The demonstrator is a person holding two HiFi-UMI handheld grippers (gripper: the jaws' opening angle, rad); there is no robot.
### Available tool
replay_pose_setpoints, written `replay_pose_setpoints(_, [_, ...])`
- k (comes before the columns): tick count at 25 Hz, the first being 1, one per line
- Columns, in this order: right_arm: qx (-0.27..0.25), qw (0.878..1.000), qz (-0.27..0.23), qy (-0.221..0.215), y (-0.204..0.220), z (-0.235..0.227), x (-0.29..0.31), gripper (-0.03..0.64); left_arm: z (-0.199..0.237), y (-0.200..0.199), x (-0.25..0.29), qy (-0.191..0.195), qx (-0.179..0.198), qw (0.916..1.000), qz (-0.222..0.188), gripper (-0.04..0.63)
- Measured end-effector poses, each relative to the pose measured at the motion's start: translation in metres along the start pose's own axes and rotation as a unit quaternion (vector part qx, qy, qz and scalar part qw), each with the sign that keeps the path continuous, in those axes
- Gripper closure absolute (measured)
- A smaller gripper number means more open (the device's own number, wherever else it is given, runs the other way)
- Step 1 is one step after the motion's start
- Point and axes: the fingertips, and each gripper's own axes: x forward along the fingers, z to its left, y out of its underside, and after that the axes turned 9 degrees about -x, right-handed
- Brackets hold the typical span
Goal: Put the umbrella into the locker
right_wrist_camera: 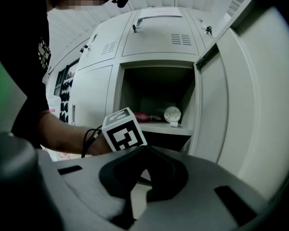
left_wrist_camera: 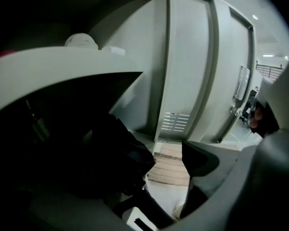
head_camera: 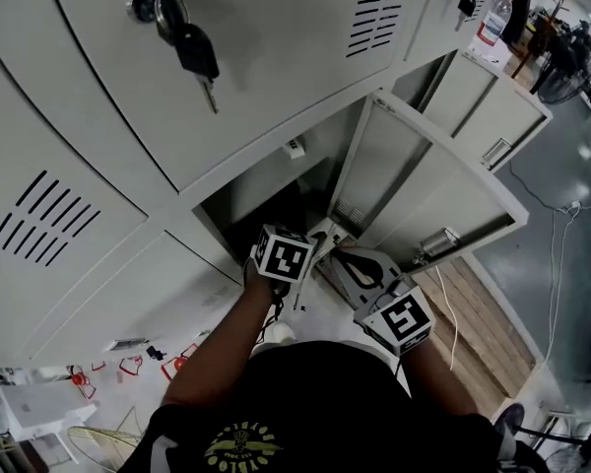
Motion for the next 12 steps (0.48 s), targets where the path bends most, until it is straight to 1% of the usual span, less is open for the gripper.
replay_pose_setpoints(3, [0.005, 1.0, -0.008, 0.004, -0.002, -0.002, -0.015, 0.595, -0.002, 0.003, -0.01, -0.014, -0.007, 0.9998, -0.014, 0.091])
replay_pose_setpoints(8, [0.005, 1.0, -0.002, -0.013, 0.004, 0.002, -0.044, 0.595, -0.025, 0.008, -0.028, -0.012, -0.018, 0.9995, -0.021, 0.094])
replay_pose_setpoints(10, [0.006, 1.0, -0.003, -0.017, 0.006, 0.002, -0.055, 0.595, -0.034, 0.013, -0.035, -0.02, -0.018, 0.9994, -0.023, 0.103])
replay_pose_setpoints(11, [0.007, 1.0, -0.004, -0.02, 0.008, 0.003, -0.061, 0.595, -0.037, 0.015, -0.04, -0.032, -0.018, 0.9989, -0.028, 0.131])
replay_pose_setpoints(12, [0.009, 1.0, -0.004, -0.023, 0.01, 0.004, -0.066, 0.595, -0.037, 0.019, -0.046, -0.051, -0.02, 0.9979, -0.034, 0.245])
